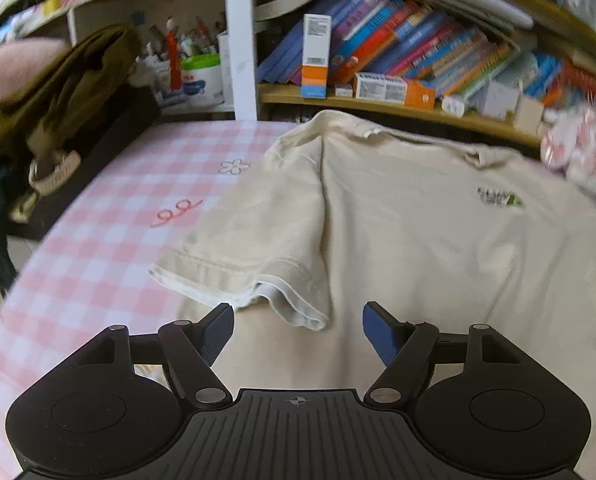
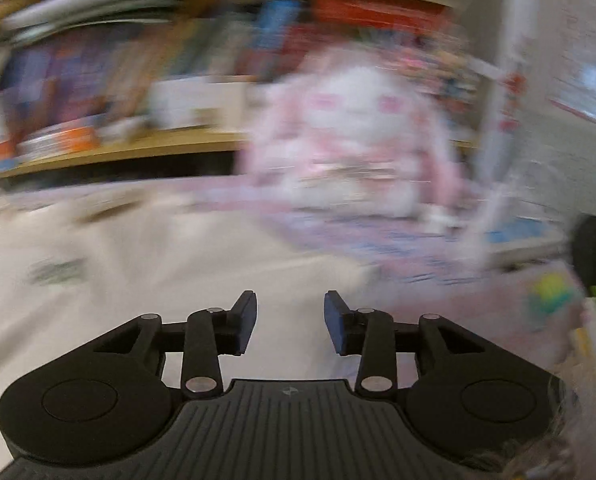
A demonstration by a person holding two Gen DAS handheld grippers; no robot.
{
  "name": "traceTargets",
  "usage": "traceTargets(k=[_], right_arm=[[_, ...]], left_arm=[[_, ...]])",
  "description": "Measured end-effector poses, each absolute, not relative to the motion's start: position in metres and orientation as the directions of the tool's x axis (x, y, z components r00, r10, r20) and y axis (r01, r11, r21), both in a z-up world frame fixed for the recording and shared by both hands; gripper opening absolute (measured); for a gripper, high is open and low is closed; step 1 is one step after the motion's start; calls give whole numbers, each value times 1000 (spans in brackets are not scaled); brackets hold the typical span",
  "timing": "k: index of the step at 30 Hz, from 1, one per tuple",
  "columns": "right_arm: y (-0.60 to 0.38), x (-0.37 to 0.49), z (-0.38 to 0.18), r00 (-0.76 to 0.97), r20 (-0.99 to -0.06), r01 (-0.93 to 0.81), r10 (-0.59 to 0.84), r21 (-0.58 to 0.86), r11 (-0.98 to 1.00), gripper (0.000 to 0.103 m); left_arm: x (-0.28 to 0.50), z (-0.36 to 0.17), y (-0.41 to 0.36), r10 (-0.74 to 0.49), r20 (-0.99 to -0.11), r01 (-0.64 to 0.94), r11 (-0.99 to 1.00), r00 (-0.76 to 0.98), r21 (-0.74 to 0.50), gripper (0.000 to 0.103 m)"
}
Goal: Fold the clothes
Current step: 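Open the right gripper and release the shirt flat on the mat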
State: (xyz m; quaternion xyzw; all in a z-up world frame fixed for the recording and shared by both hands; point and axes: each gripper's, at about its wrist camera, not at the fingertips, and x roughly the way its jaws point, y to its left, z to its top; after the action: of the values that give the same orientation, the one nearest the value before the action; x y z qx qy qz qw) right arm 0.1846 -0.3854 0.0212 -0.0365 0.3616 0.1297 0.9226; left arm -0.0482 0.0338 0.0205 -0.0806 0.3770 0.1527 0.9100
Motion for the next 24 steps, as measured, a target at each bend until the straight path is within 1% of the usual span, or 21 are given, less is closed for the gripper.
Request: traceTargets(k=[2,3,4,5,6,8,10,12,13,15,16,19,21,22,24], right_arm=[[-364,157,21,670,-680,-351,296,61,935,36],[-354,142,20,652,-682,-387,331,77,919,36],[-346,127,18,636,-688,-408,350,85,909,36],[-337,112,16,620,-693,-428,367,93,899,36],[-329,97,14,604,-699,-447,383,101,889,36],[-317,71,11,576,-713,-468,399,112,877,36],[-308,46,8,550,-730,-466,406,136,874,37],[-300,25,3,522,-748,-464,410,154,872,37],[-296,15,1,510,-758,-463,407,157,872,38],[-285,1,-3,496,-774,-465,394,146,873,38],[-280,-5,-5,493,-781,-466,384,135,874,38],[-265,-19,-9,495,-801,-455,337,92,886,39],[-255,-24,-13,505,-812,-441,294,50,896,39],[-251,-27,-14,513,-814,-436,271,25,900,40],[-244,-30,-16,530,-815,-425,232,-19,905,40]], left_arm=[[-52,20,34,205,-699,-353,933,685,-72,72],[-52,20,33,213,-697,-350,935,685,-58,71],[-51,19,32,220,-695,-346,937,685,-44,66],[-50,18,31,228,-692,-342,939,685,-29,57],[-50,17,30,236,-691,-338,941,684,-13,51],[-44,15,27,267,-693,-311,948,670,64,50],[-40,12,22,281,-692,-237,958,665,160,50],[-38,8,19,274,-710,-140,960,648,242,50],[-38,8,21,266,-722,-115,961,639,252,51],[-41,9,33,212,-746,-122,977,632,174,53],[-44,12,43,178,-752,-144,983,634,112,53],[-52,16,83,97,-730,-245,964,677,-100,53],[-54,16,111,86,-711,-309,932,698,-190,52],[-52,14,125,105,-705,-340,918,702,-202,50],[-47,12,143,148,-705,-371,912,693,-174,48]])
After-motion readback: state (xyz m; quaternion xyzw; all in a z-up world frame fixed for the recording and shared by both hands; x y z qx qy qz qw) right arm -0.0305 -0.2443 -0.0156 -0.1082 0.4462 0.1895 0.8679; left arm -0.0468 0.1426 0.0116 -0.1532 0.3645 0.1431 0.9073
